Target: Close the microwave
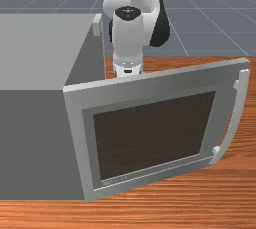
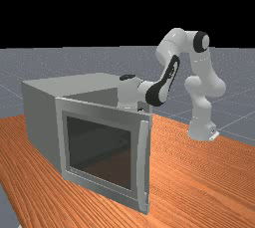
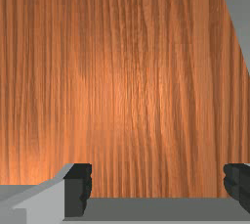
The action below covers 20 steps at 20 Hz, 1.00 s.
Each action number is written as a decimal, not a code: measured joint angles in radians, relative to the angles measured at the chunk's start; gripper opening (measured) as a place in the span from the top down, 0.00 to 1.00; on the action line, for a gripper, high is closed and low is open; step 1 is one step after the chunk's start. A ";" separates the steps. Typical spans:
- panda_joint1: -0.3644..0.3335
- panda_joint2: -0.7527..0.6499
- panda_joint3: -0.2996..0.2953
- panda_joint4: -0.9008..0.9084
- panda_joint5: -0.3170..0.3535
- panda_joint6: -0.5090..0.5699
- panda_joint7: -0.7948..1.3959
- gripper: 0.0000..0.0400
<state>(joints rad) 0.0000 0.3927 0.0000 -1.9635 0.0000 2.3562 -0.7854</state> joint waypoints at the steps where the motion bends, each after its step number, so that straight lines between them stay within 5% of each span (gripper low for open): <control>1: 0.000 0.000 0.000 0.000 0.000 0.000 0.000 0.38; 3: 0.003 -0.006 -0.003 0.004 0.009 -0.014 0.030 0.14; 5: 0.004 -0.010 -0.004 0.006 0.012 -0.020 0.041 0.05; 6: 0.026 -0.055 -0.013 0.061 0.035 -0.263 0.298 0.41; 7: 0.050 -0.136 -0.017 0.135 0.079 -0.441 0.545 0.64; 9: 0.077 -0.253 -0.032 0.209 0.171 -0.596 1.000 0.86; 12: 0.073 -0.294 -0.053 0.204 0.255 -0.635 1.323 0.97; 20: 0.078 -0.404 -0.047 0.244 0.270 -0.640 1.440 1.00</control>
<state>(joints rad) 0.0780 -0.0111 -0.0473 -1.7190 0.2704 1.7166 0.6548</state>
